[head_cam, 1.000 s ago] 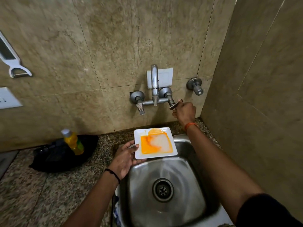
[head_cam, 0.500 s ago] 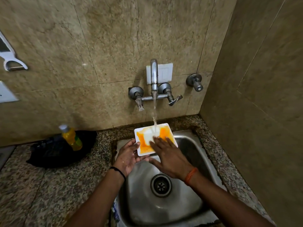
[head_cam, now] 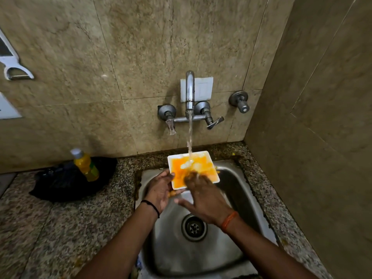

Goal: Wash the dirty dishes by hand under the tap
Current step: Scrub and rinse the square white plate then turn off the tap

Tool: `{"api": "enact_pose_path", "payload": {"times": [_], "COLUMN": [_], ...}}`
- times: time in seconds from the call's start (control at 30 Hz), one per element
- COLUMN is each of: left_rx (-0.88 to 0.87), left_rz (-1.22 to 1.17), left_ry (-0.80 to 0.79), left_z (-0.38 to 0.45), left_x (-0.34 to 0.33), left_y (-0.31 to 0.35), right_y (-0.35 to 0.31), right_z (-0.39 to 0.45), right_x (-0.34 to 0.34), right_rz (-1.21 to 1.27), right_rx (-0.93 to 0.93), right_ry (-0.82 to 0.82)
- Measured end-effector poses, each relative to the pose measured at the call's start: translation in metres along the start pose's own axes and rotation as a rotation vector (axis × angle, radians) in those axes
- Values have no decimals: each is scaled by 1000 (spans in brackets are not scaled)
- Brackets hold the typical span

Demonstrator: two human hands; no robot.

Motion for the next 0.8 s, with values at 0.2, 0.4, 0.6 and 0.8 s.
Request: {"api": "enact_pose_path", "payload": {"times": [0.2, 0.4, 0.6, 0.8], "left_rx": [12, 5, -3, 2], "left_rz": [-16, -27, -36, -42], "left_ry": [-35, -48, -41, -37], "left_z": [1, 1, 1, -1], "left_x": [-11, -13, -15, -11], "left_y": [-4, -1, 1, 5], "right_y": [38, 8, 1, 42], "right_z": [9, 16, 19, 19], "right_x": [1, 3, 1, 13], "right_rz": [8, 160, 103, -28], "right_rx": [-241, -13, -44, -242], "right_ry": [-18, -35, -61, 26]}}
Point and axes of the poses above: each hand's wrist, its own z-axis towards the middle knuckle, its own x-axis out of the back of the hand, y = z × x, the point moved 7 cm from there along z, towards the middle knuckle, and after that the axes turned 5 degrees about -z, right-handed, at the moved point
